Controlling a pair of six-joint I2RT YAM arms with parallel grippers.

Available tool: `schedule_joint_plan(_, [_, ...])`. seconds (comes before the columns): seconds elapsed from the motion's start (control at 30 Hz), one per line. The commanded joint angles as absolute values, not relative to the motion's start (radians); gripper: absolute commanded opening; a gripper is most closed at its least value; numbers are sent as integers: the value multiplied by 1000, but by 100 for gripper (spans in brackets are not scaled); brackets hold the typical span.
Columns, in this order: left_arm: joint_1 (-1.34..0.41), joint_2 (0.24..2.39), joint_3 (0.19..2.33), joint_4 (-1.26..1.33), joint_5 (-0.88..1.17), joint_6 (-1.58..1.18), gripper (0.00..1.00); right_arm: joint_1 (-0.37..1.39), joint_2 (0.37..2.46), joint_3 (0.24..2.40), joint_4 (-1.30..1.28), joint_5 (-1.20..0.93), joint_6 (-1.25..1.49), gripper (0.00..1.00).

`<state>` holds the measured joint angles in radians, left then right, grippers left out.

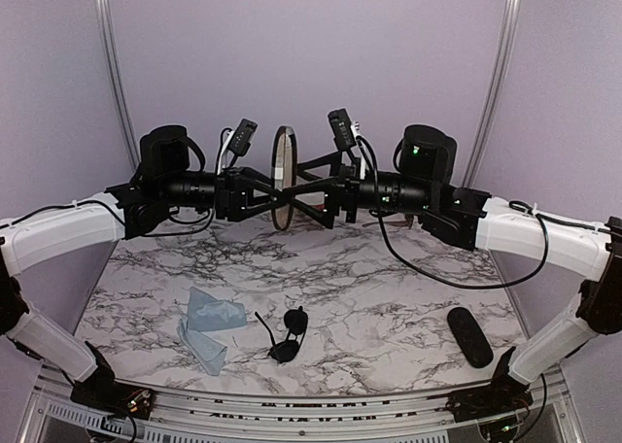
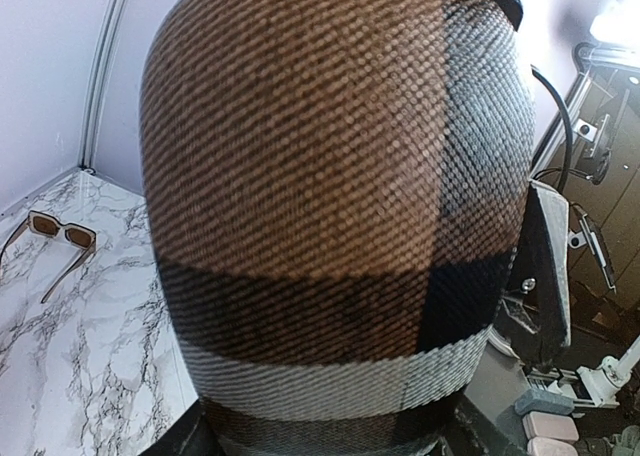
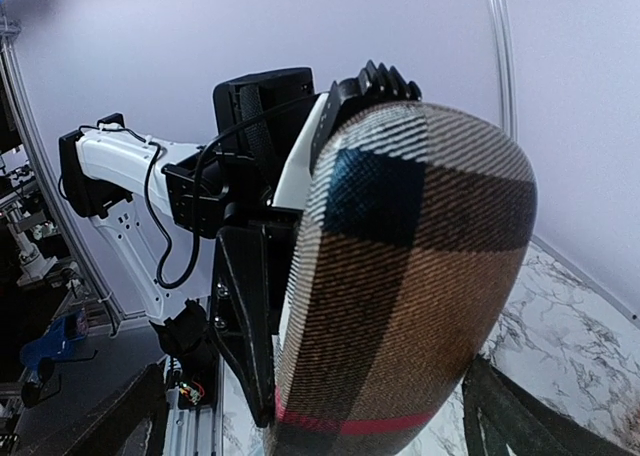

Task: Organize the sunglasses
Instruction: Open the sunglasses case.

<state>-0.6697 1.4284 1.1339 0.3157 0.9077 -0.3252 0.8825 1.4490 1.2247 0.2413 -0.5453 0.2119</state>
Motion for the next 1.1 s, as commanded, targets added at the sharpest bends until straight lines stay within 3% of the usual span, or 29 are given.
schedule_joint_plan(0.0, [-670, 1381, 1147, 355, 947, -302, 0, 887, 1423, 1226, 252, -570, 253, 100])
schedule_joint_plan(0.4, [-710, 1381, 1148, 355, 1030, -297, 0, 886, 1449, 1265, 266, -555, 284, 99])
schedule_joint_plan(0.5, [-711, 1377, 1142, 354, 1028, -293, 0, 887, 1457, 1268, 274, -575, 284, 94])
schedule_joint_plan(0.77, [-711, 1382, 1140, 354, 1029, -291, 0, 881, 1451, 1238, 322, -638, 299, 68])
schedule_joint_plan(1.07, [-713, 1381, 1147, 353, 1076, -301, 0, 870, 1453, 1226, 334, -705, 310, 59])
